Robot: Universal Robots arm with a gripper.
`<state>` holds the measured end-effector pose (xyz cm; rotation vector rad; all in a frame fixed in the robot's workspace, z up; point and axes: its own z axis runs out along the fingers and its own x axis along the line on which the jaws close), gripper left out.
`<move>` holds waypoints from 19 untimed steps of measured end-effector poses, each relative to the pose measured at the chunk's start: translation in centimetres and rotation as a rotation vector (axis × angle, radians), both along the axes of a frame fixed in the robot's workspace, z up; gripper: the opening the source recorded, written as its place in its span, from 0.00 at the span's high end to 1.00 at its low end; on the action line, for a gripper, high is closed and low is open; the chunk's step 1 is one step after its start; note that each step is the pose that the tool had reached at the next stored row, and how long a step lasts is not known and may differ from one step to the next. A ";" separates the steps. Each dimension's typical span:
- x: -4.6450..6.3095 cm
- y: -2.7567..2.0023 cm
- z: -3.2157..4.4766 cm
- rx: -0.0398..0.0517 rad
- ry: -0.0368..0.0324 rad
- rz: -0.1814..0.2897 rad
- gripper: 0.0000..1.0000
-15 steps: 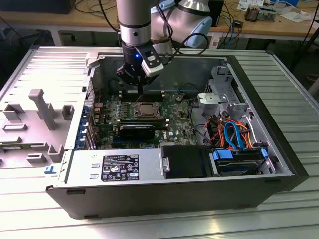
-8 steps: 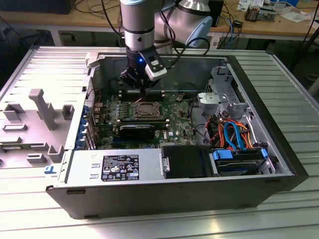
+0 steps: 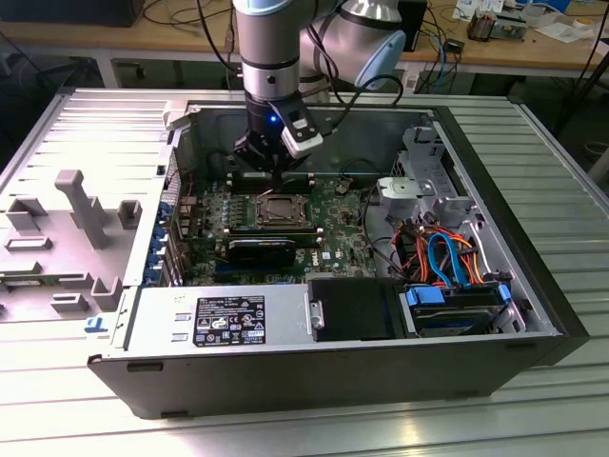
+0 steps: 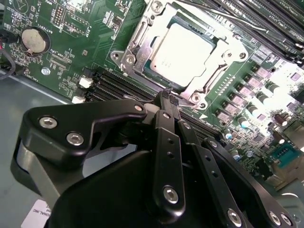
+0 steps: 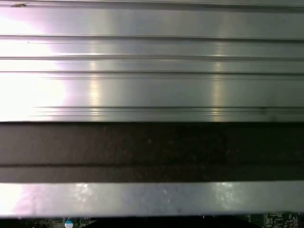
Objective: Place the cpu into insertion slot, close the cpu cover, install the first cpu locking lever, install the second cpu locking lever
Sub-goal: 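Install the first cpu locking lever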
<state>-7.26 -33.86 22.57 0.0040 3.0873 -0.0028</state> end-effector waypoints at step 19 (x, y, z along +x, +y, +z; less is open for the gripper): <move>-1.5 0.11 0.25 0.0001 0.0000 0.002 0.89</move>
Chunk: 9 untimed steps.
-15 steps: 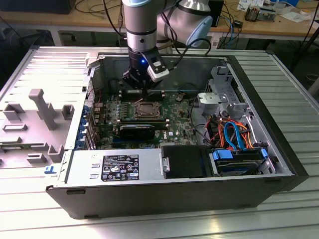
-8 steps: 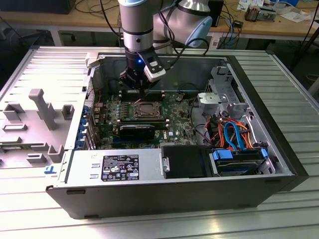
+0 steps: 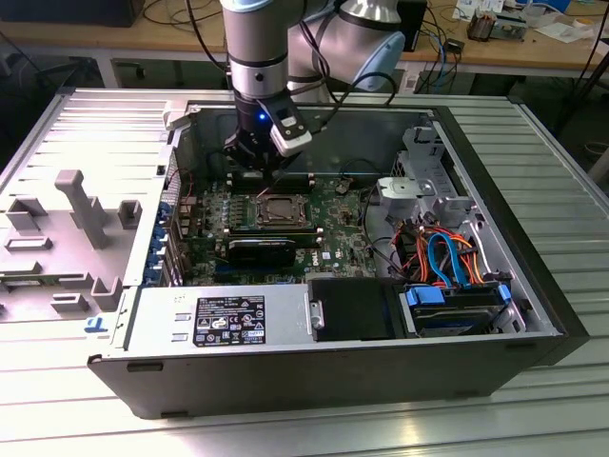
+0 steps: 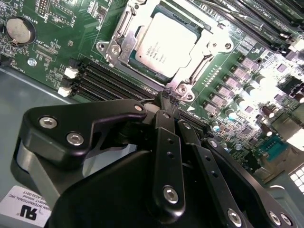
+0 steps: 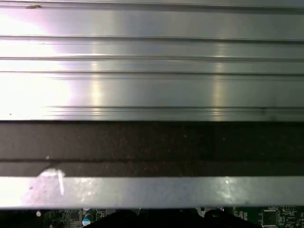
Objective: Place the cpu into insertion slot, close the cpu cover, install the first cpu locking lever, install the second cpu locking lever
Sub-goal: 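Install the first cpu locking lever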
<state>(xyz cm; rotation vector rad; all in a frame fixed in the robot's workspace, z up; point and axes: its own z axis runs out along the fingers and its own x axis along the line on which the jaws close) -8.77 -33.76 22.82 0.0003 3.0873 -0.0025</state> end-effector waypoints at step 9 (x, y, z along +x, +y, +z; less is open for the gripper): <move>1.2 0.28 -0.04 -0.0002 0.0001 0.000 0.89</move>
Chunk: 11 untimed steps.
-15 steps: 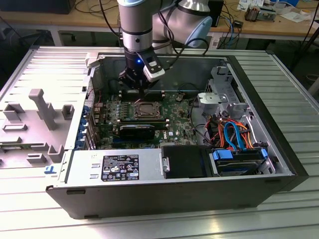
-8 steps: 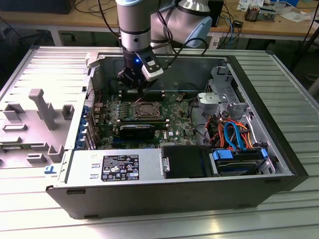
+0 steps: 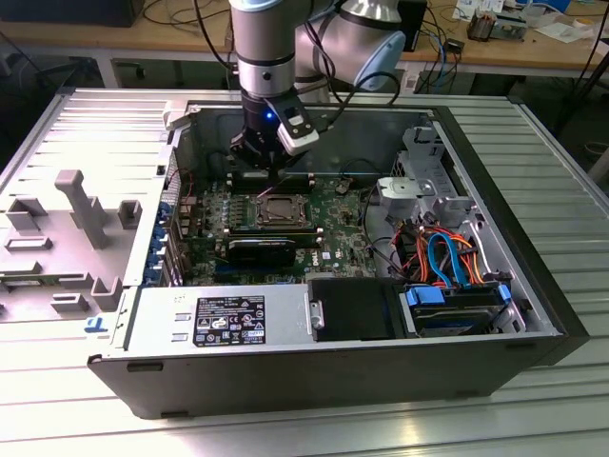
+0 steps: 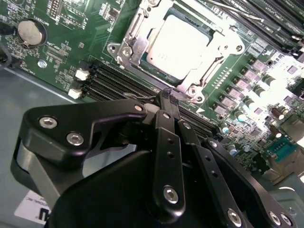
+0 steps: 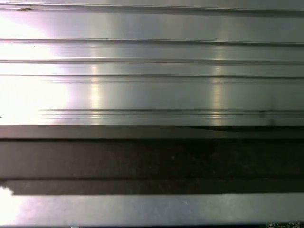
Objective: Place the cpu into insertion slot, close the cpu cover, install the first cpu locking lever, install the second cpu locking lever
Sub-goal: 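Install the first cpu locking lever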
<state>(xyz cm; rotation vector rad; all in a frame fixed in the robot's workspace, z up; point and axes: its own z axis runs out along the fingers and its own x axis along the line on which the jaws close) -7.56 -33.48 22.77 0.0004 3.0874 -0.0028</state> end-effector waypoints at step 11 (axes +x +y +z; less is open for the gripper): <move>1.2 0.16 -0.23 0.0001 0.0078 -0.047 0.89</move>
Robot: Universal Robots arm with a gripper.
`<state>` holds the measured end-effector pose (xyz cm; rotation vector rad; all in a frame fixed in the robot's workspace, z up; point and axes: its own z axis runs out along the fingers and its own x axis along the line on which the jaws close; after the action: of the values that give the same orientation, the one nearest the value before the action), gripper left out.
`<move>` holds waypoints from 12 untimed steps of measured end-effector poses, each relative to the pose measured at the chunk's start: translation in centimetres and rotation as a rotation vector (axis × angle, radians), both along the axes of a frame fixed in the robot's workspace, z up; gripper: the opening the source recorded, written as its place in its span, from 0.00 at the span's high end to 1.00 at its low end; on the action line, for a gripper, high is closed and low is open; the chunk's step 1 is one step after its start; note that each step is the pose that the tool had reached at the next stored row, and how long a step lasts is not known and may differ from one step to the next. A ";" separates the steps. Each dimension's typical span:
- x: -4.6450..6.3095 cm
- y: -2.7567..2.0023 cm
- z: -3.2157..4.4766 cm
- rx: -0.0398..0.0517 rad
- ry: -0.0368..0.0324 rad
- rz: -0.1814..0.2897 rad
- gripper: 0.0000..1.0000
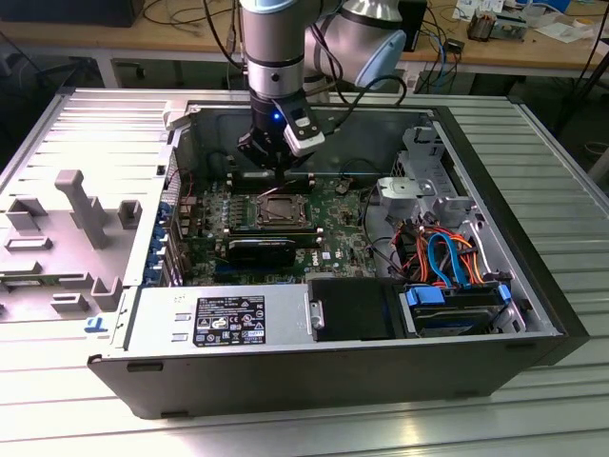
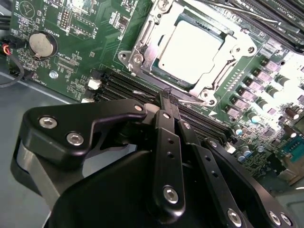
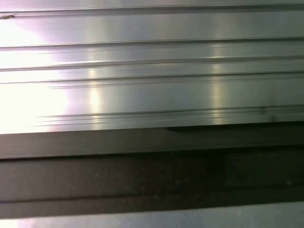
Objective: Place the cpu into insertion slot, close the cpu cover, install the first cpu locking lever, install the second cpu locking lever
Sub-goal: 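Install the first cpu locking lever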
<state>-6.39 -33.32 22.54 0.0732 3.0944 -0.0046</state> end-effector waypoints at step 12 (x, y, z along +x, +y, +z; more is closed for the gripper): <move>0.9 0.00 -1.09 0.0051 0.0001 -0.001 0.89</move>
<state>-5.51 -33.32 21.46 0.0749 3.0946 0.0033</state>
